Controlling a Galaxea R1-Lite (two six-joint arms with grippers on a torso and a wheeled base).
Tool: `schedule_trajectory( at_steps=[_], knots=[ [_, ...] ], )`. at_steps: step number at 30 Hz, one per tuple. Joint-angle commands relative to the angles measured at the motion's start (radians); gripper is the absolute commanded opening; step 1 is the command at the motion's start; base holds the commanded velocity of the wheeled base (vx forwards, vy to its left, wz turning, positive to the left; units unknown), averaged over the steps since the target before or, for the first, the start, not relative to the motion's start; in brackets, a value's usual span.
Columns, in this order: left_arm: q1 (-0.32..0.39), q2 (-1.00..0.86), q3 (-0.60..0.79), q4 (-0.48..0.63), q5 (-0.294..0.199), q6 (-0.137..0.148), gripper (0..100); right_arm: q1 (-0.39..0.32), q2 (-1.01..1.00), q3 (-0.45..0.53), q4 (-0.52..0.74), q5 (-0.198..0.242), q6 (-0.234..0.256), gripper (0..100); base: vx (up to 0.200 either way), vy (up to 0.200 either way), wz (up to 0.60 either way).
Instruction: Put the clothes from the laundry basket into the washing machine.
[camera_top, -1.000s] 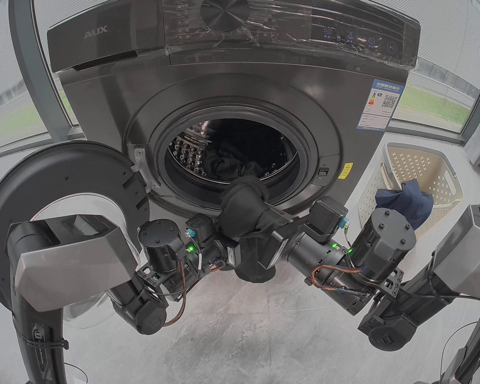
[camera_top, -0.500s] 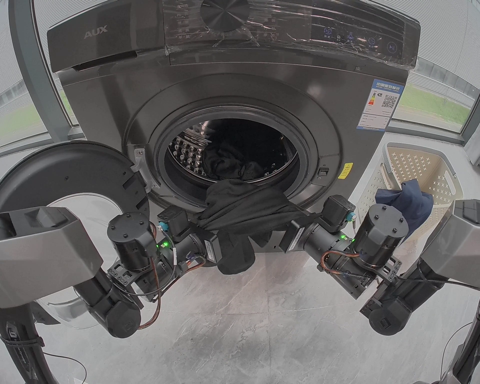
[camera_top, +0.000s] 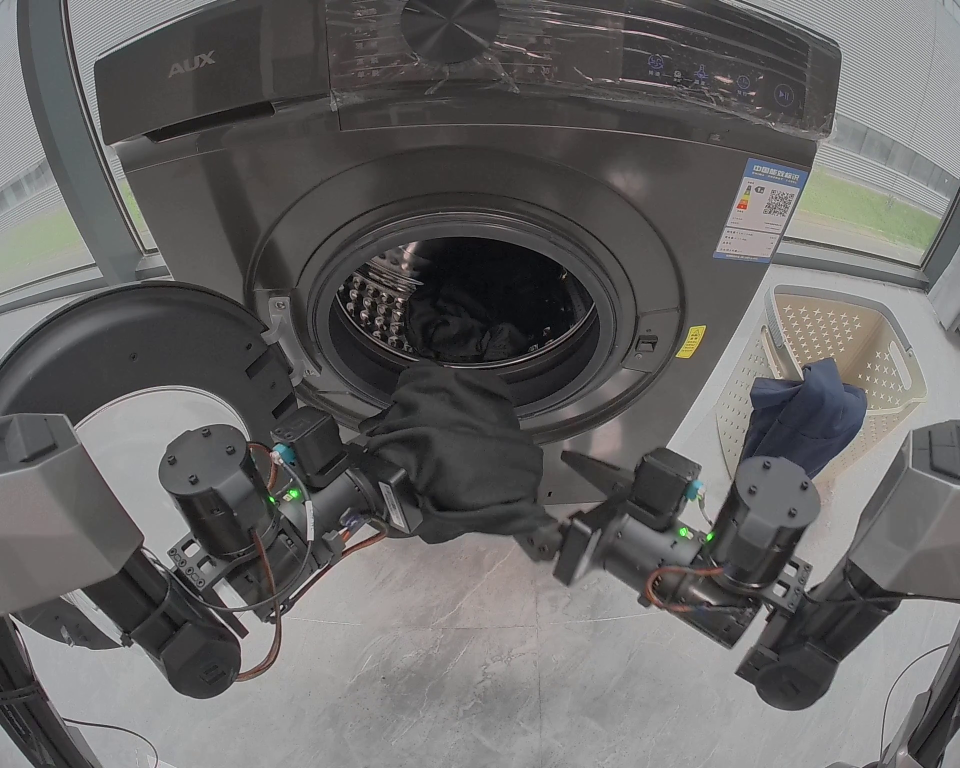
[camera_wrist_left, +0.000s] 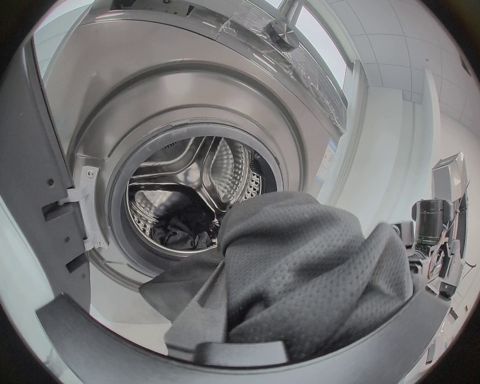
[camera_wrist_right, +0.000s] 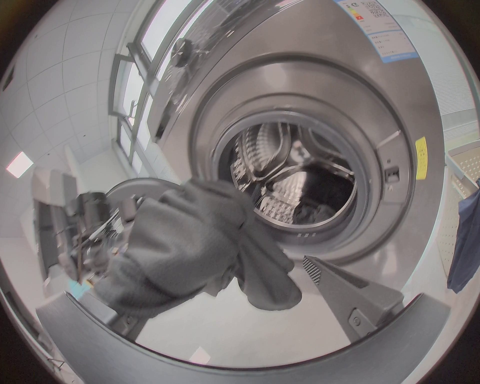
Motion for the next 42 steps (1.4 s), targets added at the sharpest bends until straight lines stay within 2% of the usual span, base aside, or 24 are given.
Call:
schedule_trajectory(
  at_steps=[1, 9, 11, 15, 17, 23, 42],
  knots=[
    [-0.026, -0.109, 0.152, -0.002, 0.011, 0.003, 0, 0.087, -0.21, 0.317, -0.006, 0.145, -0.005, 100, 0.0, 0.0, 0.0],
    [-0.024, -0.123, 0.212, -0.005, -0.005, 0.001, 0, 0.058, -0.241, 0.466, -0.004, 0.154, -0.01, 100, 0.0, 0.0, 0.0],
    [-0.024, -0.121, 0.222, -0.005, -0.008, 0.004, 0, -0.005, -0.216, 0.498, -0.004, 0.151, -0.024, 100, 0.0, 0.0, 0.0],
    [-0.027, -0.121, 0.224, -0.003, -0.008, 0.004, 0, -0.134, -0.147, 0.492, -0.006, 0.157, -0.09, 100, 0.0, 0.0, 0.0],
    [-0.038, -0.121, 0.235, -0.003, -0.008, 0.003, 0, -0.163, -0.121, 0.49, -0.006, 0.156, -0.108, 100, 0.0, 0.0, 0.0],
    [-0.059, -0.111, 0.239, -0.005, -0.009, -0.002, 0, -0.14, -0.134, 0.478, -0.006, 0.147, -0.11, 100, 0.0, 0.0, 0.0],
    [-0.065, -0.086, 0.247, -0.005, -0.008, 0.0, 0, -0.139, -0.134, 0.463, -0.006, 0.139, -0.108, 100, 0.2, 0.0, 0.0]
  ],
)
